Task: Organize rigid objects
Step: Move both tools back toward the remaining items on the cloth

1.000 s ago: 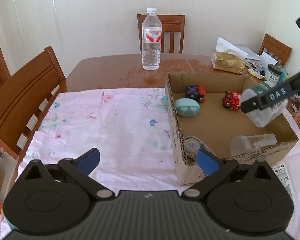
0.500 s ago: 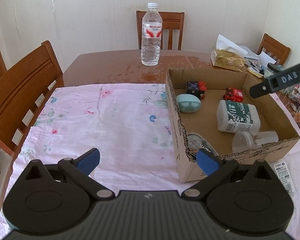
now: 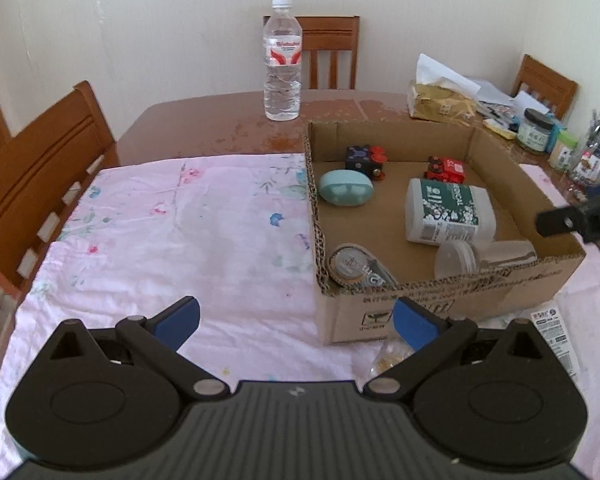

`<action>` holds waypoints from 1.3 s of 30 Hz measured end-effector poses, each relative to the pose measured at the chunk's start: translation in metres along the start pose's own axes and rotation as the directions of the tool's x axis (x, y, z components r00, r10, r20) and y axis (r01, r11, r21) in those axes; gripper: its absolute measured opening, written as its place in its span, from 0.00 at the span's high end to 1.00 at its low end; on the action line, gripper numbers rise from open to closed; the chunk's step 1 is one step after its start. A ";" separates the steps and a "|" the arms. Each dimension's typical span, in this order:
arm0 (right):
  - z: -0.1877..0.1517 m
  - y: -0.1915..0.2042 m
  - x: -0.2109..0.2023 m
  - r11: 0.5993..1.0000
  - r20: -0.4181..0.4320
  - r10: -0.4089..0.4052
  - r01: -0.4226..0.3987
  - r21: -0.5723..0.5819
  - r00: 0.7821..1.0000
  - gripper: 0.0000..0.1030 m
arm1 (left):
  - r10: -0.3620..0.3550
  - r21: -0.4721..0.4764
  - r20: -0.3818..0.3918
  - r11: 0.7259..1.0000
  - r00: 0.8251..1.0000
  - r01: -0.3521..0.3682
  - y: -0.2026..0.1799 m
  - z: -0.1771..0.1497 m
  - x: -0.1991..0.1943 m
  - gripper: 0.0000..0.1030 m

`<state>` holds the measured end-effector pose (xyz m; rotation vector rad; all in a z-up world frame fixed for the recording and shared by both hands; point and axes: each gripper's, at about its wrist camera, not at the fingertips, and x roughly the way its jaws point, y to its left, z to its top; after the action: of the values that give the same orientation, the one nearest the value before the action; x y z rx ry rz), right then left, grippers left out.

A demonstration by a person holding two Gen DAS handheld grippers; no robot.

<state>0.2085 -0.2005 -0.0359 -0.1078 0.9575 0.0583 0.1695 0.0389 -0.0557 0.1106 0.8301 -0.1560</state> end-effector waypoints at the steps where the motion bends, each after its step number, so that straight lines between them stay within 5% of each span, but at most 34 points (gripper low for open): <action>1: -0.006 -0.004 0.000 1.000 -0.002 0.006 -0.006 0.006 1.000 0.00 | 0.008 -0.003 -0.006 1.000 1.000 -0.008 -0.003 -0.002 -0.001 0.01; 16: -0.070 -0.019 0.046 0.997 -0.176 0.062 -0.051 0.062 0.982 0.00 | 0.058 -0.033 -0.076 0.998 0.995 -0.061 -0.023 -0.021 -0.008 0.01; 39: -0.108 -0.041 0.043 0.999 -0.194 0.009 0.001 0.050 0.981 0.00 | 0.033 0.019 -0.110 0.999 0.993 -0.031 -0.049 -0.030 -0.005 0.01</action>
<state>0.1494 -0.2535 -0.1297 -0.0665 1.1539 0.0277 0.1356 -0.0041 -0.0734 0.1498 0.9370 -0.1272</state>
